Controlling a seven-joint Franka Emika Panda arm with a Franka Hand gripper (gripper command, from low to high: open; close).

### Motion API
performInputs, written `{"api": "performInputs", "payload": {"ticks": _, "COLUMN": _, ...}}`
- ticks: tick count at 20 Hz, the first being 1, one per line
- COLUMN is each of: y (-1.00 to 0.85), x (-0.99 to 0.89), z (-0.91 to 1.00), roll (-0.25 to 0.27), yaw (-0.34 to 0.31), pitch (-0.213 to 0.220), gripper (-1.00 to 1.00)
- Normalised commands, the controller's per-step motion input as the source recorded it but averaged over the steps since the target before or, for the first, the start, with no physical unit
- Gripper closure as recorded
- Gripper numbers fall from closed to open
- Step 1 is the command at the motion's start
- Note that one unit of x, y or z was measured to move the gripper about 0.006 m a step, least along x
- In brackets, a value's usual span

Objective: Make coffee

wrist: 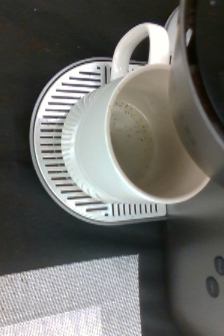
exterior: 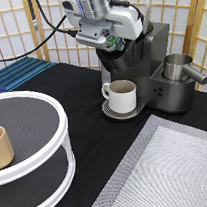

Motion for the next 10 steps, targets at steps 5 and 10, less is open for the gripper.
{"api": "performInputs", "payload": {"ticks": 5, "y": -0.43, "x": -0.36, "z": -0.01, "roll": 0.006, "yaw": -0.009, "pitch": -0.051, "gripper": -1.00}}
{"api": "performInputs", "payload": {"ticks": 10, "y": -0.71, "x": -0.52, "z": -0.10, "roll": 0.055, "yaw": -0.024, "pitch": -0.049, "gripper": -1.00}}
